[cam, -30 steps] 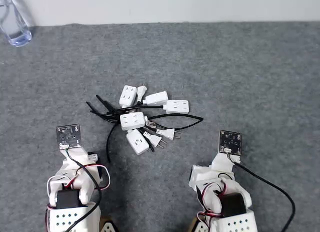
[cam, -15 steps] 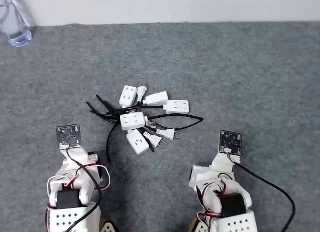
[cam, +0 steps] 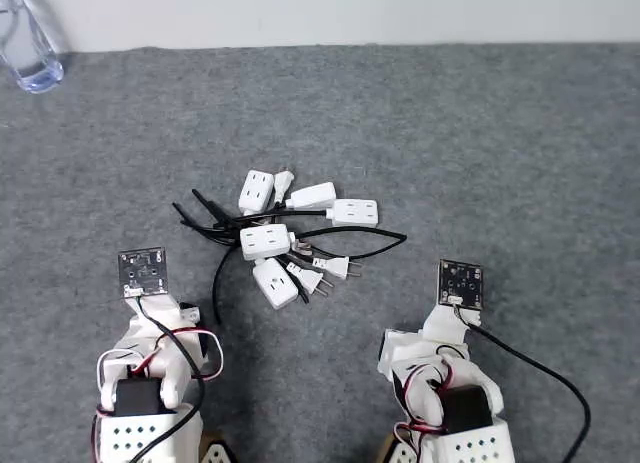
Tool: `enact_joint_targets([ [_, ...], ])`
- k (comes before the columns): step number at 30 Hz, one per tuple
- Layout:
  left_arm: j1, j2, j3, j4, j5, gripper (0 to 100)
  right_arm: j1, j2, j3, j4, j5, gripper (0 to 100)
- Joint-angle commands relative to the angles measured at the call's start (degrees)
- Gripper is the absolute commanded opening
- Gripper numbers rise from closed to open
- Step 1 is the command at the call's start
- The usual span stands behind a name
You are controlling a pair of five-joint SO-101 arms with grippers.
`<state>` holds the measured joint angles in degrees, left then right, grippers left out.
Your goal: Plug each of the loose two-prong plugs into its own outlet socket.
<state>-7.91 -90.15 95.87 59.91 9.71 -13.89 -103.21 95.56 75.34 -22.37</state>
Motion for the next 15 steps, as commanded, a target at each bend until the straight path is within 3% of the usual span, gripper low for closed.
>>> enact_joint_targets([
  [1, 0.44, -0.26, 0.13, -4.84, 0.62, 1, -0.31, -0.57, 0.97, 0.22, 0.53, 35.9],
  [15, 0.35, -0.26, 0.57, -23.82, 0.26, 1, -4.44, -0.66, 0.97, -6.02, 0.35, 35.9],
])
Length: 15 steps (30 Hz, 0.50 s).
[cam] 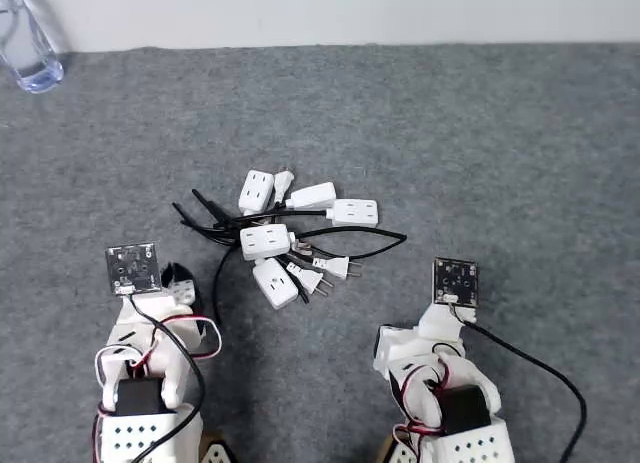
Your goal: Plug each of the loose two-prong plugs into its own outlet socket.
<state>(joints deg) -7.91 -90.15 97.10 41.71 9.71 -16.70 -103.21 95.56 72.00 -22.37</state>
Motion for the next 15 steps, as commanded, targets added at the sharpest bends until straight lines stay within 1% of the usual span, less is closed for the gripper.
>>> enact_joint_targets([
  [1, 0.00, -0.26, -0.66, -7.12, 0.18, 1, -1.80, -0.66, 0.97, -4.26, 0.35, 35.9],
  [2, -0.09, -0.26, -0.84, -8.26, -0.53, 1, -1.71, -0.66, 0.97, -6.02, 0.53, 35.9],
  [3, -0.18, -0.26, -1.54, -8.62, -2.90, 1, -1.27, -0.66, 0.97, -7.69, 0.62, 35.9],
  [6, -0.26, -0.26, -4.35, -8.35, -13.54, 4, 3.38, -0.66, 0.97, -12.44, 0.53, 36.0],
  [7, -0.53, -0.26, -4.70, -8.35, -14.86, 5, 5.32, -0.66, 0.97, -13.05, 0.44, 36.0],
  [9, -0.70, -0.26, -4.79, -8.35, -14.33, 8, 9.27, -0.66, 0.97, -13.23, 0.44, 36.0],
  [13, -0.44, -0.26, -4.70, -8.79, -16.97, 15, 16.04, -0.66, 0.97, -14.64, 0.44, 35.9],
  [15, -0.09, -0.26, -4.88, -10.81, -17.67, 17, 18.86, -0.66, 0.97, -17.36, 0.44, 35.9],
])
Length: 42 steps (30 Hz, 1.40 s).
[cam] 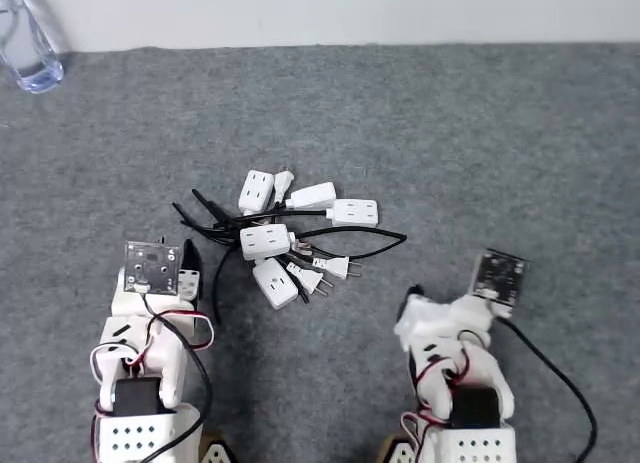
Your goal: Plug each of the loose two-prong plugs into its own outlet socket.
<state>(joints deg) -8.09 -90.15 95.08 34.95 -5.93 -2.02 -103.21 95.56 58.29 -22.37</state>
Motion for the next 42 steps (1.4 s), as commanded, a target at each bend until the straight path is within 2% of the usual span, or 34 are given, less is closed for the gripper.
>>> enact_joint_targets([
  [1, -0.18, -0.26, -2.86, -5.80, -1.93, 18, 5.76, -0.66, 0.97, -5.49, 0.44, 35.9],
  [6, -2.81, -0.26, -3.30, -11.96, -1.85, 17, 15.78, -0.75, 0.97, -19.74, 0.62, 35.9],
  [9, -5.01, -0.26, -5.67, -12.48, 1.85, 17, 18.15, -0.66, 0.97, -26.42, 0.62, 35.9],
  [17, -6.68, -0.09, -22.11, -1.49, 9.23, 17, 19.65, -0.66, 0.97, -24.92, 0.70, 36.0],
  [22, -5.54, 1.41, -34.07, 1.85, 9.58, 18, 21.41, -0.66, -3.60, -29.58, 0.70, 35.7],
  [24, -3.78, 5.10, -38.81, 3.96, 8.88, 18, 20.97, -0.57, -8.53, -27.91, 4.04, 35.7],
  [27, -1.67, 16.35, -47.52, 9.05, 8.53, 18, 20.53, -0.57, -14.07, -25.98, 16.35, 35.7],
  [29, -0.97, 26.81, -54.90, 13.89, 8.35, 18, 18.33, -0.57, -16.18, -23.87, 21.80, 35.7],
  [33, -0.88, 49.93, -70.55, 25.93, 7.91, 18, 9.71, -0.57, -20.48, -7.96, 32.00, 35.7],
  [37, 3.08, 65.76, -82.24, 37.36, -0.09, 18, 1.80, -0.48, -29.63, 7.60, 35.52, 35.7],
  [42, 8.44, 69.27, -84.70, 39.38, -11.08, 18, -0.13, 5.05, -40.09, 14.11, 36.84, 35.7],
])
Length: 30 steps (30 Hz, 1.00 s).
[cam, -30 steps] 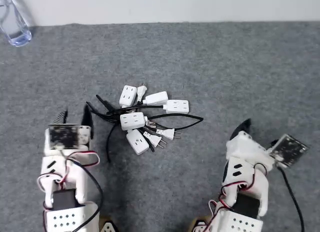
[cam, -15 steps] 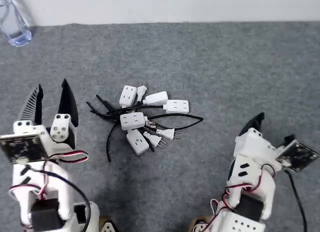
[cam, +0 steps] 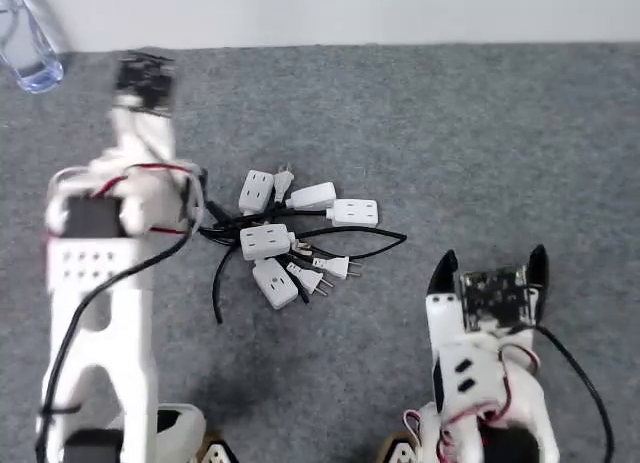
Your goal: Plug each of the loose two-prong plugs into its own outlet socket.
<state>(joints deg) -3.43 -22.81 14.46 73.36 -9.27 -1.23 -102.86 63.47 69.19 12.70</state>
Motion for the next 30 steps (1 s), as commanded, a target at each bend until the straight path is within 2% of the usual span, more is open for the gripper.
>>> enact_joint_targets([
  [1, 4.66, 1.93, -4.09, 1.05, -10.20, 18, -1.01, 8.31, -10.81, 4.97, 2.81, 35.7],
  [7, 9.67, 2.46, -1.01, 1.05, -21.80, 18, -0.84, 40.75, -35.69, 16.57, 2.64, 35.7],
  [10, 13.19, 2.46, 5.05, 0.35, -29.01, 18, -0.84, 56.13, -48.53, 22.64, -0.35, 35.7],
  [14, 14.51, 2.46, 16.13, -9.76, -31.03, 18, -0.84, 72.31, -56.18, 26.33, -1.49, 35.7],
  [17, 14.42, 2.46, 25.10, -20.13, -34.90, 18, -0.04, 80.75, -55.82, 23.69, -1.23, 35.7],
  [20, 14.77, 2.55, 30.29, -25.49, -38.07, 18, 3.56, 86.73, -54.86, 18.15, -1.41, 35.7],
  [24, 14.51, 2.55, 30.64, -24.53, -43.08, 18, 7.34, 92.53, -53.63, 11.30, -3.78, 35.7],
  [27, 15.47, 2.64, 30.46, -21.01, -49.23, 18, 8.04, 96.04, -51.43, 6.73, -4.84, 35.7],
  [30, 15.65, 3.43, 27.56, -20.66, -51.52, 18, 8.04, 99.82, -48.70, 1.98, -5.45, 35.7],
])
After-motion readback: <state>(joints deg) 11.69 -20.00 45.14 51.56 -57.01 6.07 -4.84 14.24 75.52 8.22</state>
